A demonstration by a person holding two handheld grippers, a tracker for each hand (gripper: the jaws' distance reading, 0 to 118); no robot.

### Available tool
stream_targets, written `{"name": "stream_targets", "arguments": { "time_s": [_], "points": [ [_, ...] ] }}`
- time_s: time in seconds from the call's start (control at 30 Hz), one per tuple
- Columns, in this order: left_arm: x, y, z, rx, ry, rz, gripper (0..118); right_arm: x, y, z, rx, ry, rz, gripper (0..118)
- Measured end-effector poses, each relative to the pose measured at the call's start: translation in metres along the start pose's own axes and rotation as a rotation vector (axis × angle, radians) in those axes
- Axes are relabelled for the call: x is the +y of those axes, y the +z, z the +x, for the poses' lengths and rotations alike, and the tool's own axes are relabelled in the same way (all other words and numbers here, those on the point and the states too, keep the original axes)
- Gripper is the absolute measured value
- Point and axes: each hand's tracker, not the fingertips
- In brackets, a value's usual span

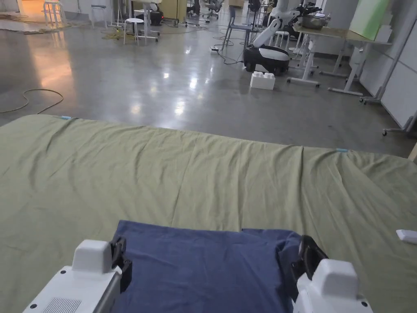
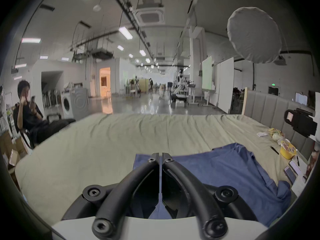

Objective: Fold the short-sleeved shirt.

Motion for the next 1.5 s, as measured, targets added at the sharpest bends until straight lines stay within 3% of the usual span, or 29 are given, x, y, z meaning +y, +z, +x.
{"name": "stream_targets", "arguments": {
  "time_s": [0.37, 0.43, 0.47, 0.5, 0.53, 0.77, 0.93, 1.0, 1.03, 1.17, 1.2, 1.23, 1.27, 1.3, 1.37, 1.5],
  "points": [
    [0.008, -0.185, -0.069, -0.033, 0.029, -0.341, 5, -0.050, -0.033, 0.020, -0.018, 0.018, -0.201, 2],
    [0.023, -0.198, -0.062, -0.034, 0.039, -0.390, 30, -0.058, -0.036, 0.025, -0.031, 0.013, -0.238, 2],
    [0.026, -0.209, -0.060, -0.029, 0.040, -0.434, 58, -0.064, -0.037, 0.028, -0.038, 0.001, -0.271, 2],
    [0.027, -0.222, -0.059, -0.032, 0.030, -0.466, 72, -0.067, -0.037, 0.030, -0.045, -0.004, -0.297, 2],
    [0.028, -0.232, -0.057, -0.035, 0.016, -0.494, 77, -0.070, -0.037, 0.032, -0.048, 0.010, -0.289, 2],
    [0.037, -0.256, -0.041, 0.018, 0.024, -0.534, 77, -0.087, -0.039, 0.047, -0.083, 0.023, -0.358, 2],
    [0.031, -0.261, -0.042, 0.049, -0.046, -0.593, 77, -0.090, -0.041, 0.055, -0.092, 0.023, -0.382, 2],
    [0.014, -0.294, -0.049, 0.064, -0.103, -0.569, 75, -0.090, -0.044, 0.057, -0.098, 0.022, -0.391, 2],
    [0.017, -0.289, -0.050, 0.049, -0.117, -0.557, 67, -0.091, -0.047, 0.060, -0.100, 0.018, -0.394, 2],
    [0.030, -0.249, 0.008, -0.035, -0.169, -0.537, 11, -0.093, -0.075, 0.072, -0.103, 0.000, -0.464, 5],
    [0.032, -0.242, 0.014, -0.044, -0.185, -0.539, 8, -0.093, -0.086, 0.077, -0.100, -0.011, -0.474, 14],
    [0.011, -0.278, -0.015, -0.042, -0.194, -0.546, 6, -0.093, -0.099, 0.083, -0.094, -0.023, -0.510, 29],
    [0.013, -0.275, -0.016, -0.043, -0.192, -0.548, 6, -0.093, -0.115, 0.090, -0.087, -0.032, -0.560, 49],
    [0.014, -0.271, -0.017, -0.045, -0.189, -0.548, 6, -0.093, -0.129, 0.099, -0.078, -0.045, -0.584, 61],
    [0.012, -0.286, -0.043, -0.059, -0.146, -0.554, 5, -0.095, -0.163, 0.114, -0.068, -0.052, -0.652, 69],
    [0.023, -0.272, -0.067, -0.061, -0.131, -0.471, 5, -0.102, -0.223, 0.139, -0.056, -0.066, -0.719, 70]
  ]
}}
